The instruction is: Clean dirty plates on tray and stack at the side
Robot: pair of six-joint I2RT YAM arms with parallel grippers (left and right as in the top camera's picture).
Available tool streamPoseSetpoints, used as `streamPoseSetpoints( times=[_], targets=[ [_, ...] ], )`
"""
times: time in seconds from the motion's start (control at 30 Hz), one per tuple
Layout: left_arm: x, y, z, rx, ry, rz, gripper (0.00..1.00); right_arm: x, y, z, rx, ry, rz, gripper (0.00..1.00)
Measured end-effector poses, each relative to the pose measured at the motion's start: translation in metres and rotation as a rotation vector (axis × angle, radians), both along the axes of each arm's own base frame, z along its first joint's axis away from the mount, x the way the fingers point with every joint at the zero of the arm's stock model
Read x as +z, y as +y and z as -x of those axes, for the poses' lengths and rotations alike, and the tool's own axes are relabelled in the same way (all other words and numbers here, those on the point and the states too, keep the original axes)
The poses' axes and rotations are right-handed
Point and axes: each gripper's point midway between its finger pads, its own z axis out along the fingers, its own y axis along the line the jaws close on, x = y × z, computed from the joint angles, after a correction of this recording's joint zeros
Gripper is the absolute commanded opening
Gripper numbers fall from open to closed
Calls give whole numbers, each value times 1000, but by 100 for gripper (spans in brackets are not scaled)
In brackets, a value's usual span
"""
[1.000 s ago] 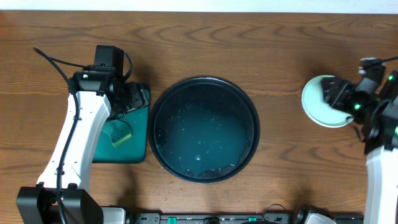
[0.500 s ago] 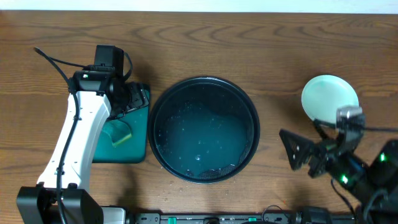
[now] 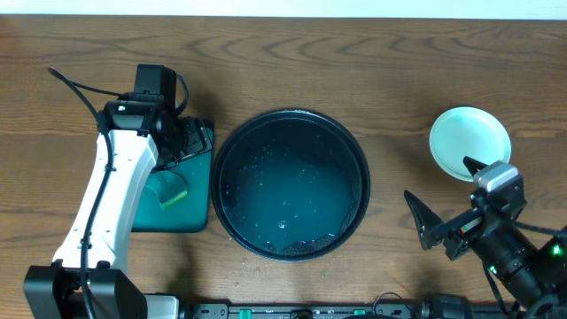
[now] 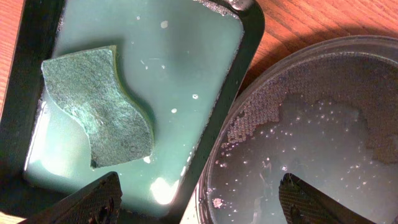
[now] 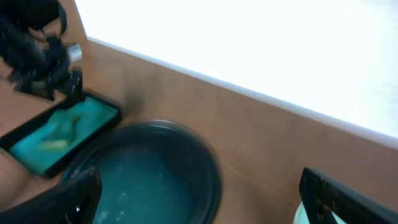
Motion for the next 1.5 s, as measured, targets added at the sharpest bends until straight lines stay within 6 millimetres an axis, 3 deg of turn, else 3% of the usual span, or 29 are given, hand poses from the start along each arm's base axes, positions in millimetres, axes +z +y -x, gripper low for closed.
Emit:
streamPoseSetpoints(
  times=[0.23, 0.4, 0.57, 0.7, 1.5],
  targets=[
    [0, 0, 0, 0, 0, 0, 82, 14, 4, 18, 21, -343, 66, 99],
    [0, 0, 0, 0, -1, 0, 82, -2, 7, 17, 32, -521, 26, 99],
    [0, 0, 0, 0, 0, 0, 82, -45, 9, -1, 51, -545, -65, 99],
    [0, 0, 0, 0, 0, 0, 82, -67, 11, -6, 61, -560, -98, 99],
    [0, 0, 0, 0, 0, 0, 82, -145, -16, -40, -142, -400, -133, 99]
  ],
)
